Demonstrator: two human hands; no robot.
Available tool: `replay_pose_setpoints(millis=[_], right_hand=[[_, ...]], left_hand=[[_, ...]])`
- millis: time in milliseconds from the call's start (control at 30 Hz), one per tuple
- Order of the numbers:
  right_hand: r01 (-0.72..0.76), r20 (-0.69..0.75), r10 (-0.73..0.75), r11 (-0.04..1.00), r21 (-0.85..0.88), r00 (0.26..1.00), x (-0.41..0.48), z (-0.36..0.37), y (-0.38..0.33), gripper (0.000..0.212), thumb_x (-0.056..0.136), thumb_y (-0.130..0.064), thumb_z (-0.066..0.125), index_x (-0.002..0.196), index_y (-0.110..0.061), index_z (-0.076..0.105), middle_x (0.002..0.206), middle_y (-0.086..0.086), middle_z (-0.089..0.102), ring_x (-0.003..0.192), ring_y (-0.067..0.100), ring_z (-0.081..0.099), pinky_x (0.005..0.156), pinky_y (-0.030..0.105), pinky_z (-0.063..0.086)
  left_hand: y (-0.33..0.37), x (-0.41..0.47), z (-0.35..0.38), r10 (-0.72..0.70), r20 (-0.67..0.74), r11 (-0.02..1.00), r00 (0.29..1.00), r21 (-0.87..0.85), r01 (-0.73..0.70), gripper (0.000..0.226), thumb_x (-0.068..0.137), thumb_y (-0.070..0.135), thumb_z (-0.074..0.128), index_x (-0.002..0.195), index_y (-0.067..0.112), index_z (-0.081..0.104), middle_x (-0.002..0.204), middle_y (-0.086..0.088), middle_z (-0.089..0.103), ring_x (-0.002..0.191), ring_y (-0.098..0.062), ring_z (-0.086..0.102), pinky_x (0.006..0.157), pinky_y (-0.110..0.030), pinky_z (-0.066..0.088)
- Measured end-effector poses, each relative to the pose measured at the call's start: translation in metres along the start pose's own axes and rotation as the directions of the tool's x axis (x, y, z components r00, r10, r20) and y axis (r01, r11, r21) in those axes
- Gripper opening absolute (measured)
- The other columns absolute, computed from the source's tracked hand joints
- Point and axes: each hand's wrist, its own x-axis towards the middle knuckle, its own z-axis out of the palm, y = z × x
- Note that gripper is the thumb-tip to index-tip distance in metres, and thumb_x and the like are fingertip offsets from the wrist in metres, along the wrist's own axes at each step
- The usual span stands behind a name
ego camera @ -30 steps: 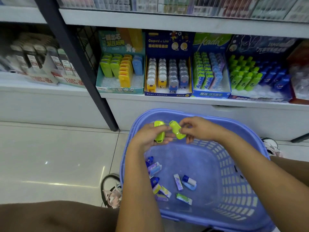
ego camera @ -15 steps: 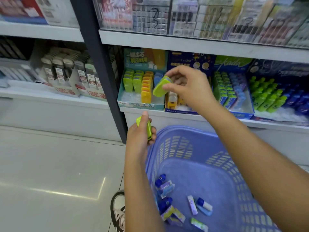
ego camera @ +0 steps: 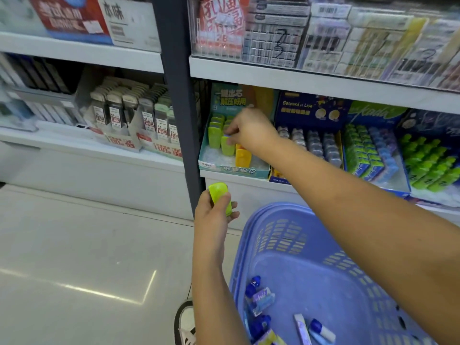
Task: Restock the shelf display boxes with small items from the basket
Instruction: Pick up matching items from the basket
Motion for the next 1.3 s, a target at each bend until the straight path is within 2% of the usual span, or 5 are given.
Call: replay_pose_setpoints(millis=[400, 533, 733, 900, 1300], right_hand=[[0.085, -0.023, -0.097, 0.948, -0.307, 0.995, -0.021, -0.001, -0.009, 0.037, 0.094, -0.037, 0.049, 0.109, -0.009, 0.068, 0.126, 0.017, 0.050, 0.123, 0.032, 0.037, 0.097, 0.036, 0.039], [0.164, -0.057, -0.159, 0.983, 0.086, 0.986, -0.043, -0.009, -0.021, 0.033, 0.093, -0.036, 0.053, 0.121, -0.021, 0.063, 0.120, 0.007, 0.053, 0.111, 0.019, 0.046, 0.094, 0.026, 0.037], [0.087, -0.010, -0.103, 0.779, 0.621, 0.995, -0.053, -0.011, -0.015, 0.020, 0.082, -0.015, 0.071, 0.102, -0.012, 0.068, 0.081, 0.003, 0.066, 0.071, 0.011, 0.062, 0.073, 0.026, 0.057], [0.121, -0.232, -0.020, 0.893, 0.432, 0.973, -0.018, -0.003, -0.012, 0.024, 0.080, -0.013, 0.071, 0.103, -0.010, 0.068, 0.082, -0.004, 0.059, 0.071, 0.008, 0.050, 0.058, 0.006, 0.038], [0.094, -0.114, -0.122, 0.969, -0.227, 0.986, 0.000, 0.021, -0.022, 0.033, 0.091, -0.031, 0.055, 0.115, -0.012, 0.065, 0.119, 0.010, 0.059, 0.109, 0.030, 0.055, 0.084, 0.030, 0.047]], left_hand=[[0.014, 0.015, -0.004, 0.200, -0.079, 0.980, 0.977, 0.011, -0.199, 0.022, 0.089, 0.012, 0.063, 0.110, 0.017, 0.067, 0.102, -0.004, 0.071, 0.096, -0.018, 0.066, 0.082, -0.027, 0.055], [0.028, 0.023, 0.002, 0.312, -0.059, 0.945, 0.948, 0.126, -0.303, 0.031, 0.093, 0.016, 0.058, 0.124, 0.018, 0.062, 0.115, 0.001, 0.068, 0.109, -0.012, 0.063, 0.098, -0.035, 0.050], [0.036, 0.036, 0.002, 0.442, -0.028, 0.882, 0.897, 0.197, -0.428, 0.030, 0.091, 0.019, 0.061, 0.121, 0.022, 0.060, 0.113, 0.007, 0.067, 0.106, -0.003, 0.062, 0.092, -0.022, 0.050], [0.010, 0.038, 0.007, 0.479, 0.085, 0.620, 0.874, 0.672, -0.405, 0.042, 0.095, 0.014, 0.052, 0.137, 0.009, 0.048, 0.146, 0.000, 0.042, 0.138, -0.014, 0.031, 0.113, -0.022, 0.021], [0.000, 0.034, 0.009, 0.437, 0.084, 0.661, 0.895, 0.645, -0.383, 0.046, 0.096, 0.012, 0.050, 0.141, 0.014, 0.043, 0.150, 0.009, 0.036, 0.124, 0.011, 0.028, 0.092, 0.012, 0.012]])
